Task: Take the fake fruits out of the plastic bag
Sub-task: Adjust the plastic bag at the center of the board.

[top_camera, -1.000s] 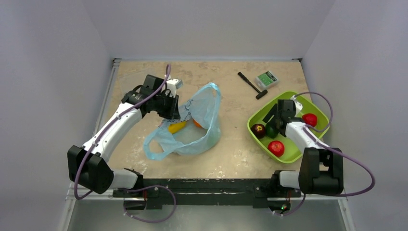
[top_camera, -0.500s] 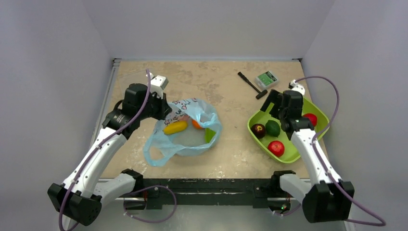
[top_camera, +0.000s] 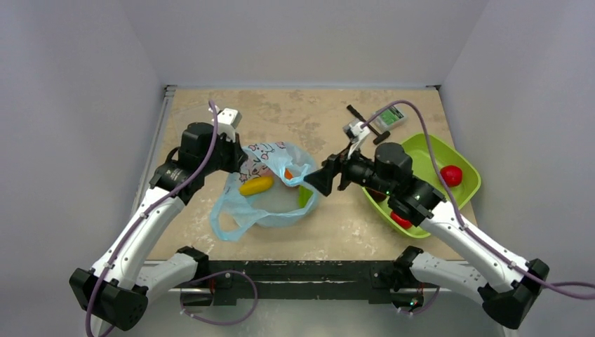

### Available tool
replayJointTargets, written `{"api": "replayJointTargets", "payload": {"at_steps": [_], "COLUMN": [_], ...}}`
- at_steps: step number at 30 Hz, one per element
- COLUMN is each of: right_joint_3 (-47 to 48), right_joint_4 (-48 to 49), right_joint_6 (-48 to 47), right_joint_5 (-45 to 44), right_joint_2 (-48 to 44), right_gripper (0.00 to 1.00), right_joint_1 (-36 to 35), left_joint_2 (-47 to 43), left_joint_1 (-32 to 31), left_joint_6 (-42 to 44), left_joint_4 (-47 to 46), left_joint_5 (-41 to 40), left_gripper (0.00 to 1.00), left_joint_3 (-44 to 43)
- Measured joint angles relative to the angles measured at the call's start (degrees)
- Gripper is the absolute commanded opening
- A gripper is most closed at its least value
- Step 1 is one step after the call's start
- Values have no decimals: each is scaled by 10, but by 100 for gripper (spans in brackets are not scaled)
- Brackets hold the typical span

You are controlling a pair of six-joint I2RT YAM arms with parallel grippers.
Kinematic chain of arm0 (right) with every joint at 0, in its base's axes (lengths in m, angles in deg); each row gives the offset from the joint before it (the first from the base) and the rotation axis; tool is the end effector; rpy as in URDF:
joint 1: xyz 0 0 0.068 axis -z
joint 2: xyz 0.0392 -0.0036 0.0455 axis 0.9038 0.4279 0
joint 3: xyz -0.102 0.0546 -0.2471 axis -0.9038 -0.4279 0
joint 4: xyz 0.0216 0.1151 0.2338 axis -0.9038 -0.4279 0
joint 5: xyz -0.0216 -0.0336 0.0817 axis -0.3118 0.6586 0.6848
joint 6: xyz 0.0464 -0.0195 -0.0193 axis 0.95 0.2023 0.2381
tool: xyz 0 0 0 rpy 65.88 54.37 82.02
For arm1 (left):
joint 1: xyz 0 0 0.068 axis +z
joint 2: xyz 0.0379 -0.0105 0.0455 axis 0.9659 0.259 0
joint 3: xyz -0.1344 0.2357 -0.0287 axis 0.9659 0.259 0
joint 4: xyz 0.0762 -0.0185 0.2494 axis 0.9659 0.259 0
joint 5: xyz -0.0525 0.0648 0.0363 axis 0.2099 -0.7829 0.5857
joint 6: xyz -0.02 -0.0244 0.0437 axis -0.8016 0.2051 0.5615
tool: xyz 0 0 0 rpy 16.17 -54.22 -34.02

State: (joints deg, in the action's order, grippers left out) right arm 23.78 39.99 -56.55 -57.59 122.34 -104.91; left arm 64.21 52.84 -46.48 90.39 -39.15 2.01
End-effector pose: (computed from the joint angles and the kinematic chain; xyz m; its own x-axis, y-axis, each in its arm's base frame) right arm 0.1570 0.1436 0.3610 -0.4423 0.0991 -0.8914 -0.6858 0.6031 0.4074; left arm 0.1996 -0.0859 0.3476 -0.5669 -0.0082 -0.8238 0.3537 0.9007 -0.2524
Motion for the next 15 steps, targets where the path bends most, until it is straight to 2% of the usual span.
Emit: {"api": "replayJointTargets", "payload": {"at_steps": [4, 7, 8, 12, 15], "right_joint_3": [29, 49, 53, 65, 66], "right_joint_4": [45, 82, 90, 116, 124], "right_joint_6": [12, 18, 21, 31, 32], "right_joint_5": [33, 47, 49, 29, -31], "right_joint_2": [23, 45, 52, 97, 148], "right_gripper": [80, 64, 62, 49, 37], "right_joint_1": [-113, -200, -219, -237, -248], "left_joint_2": [3, 10, 12, 15, 15], "left_joint_1": [0, 0, 0, 0, 0], "left_joint_6": [0, 0, 0, 0, 0], "left_joint_4": [0, 0, 0, 0, 0], "left_joint_5": [0, 0, 0, 3, 3], "left_gripper": [0, 0, 0, 0, 0], "left_joint_3": [2, 2, 2, 2, 2]}}
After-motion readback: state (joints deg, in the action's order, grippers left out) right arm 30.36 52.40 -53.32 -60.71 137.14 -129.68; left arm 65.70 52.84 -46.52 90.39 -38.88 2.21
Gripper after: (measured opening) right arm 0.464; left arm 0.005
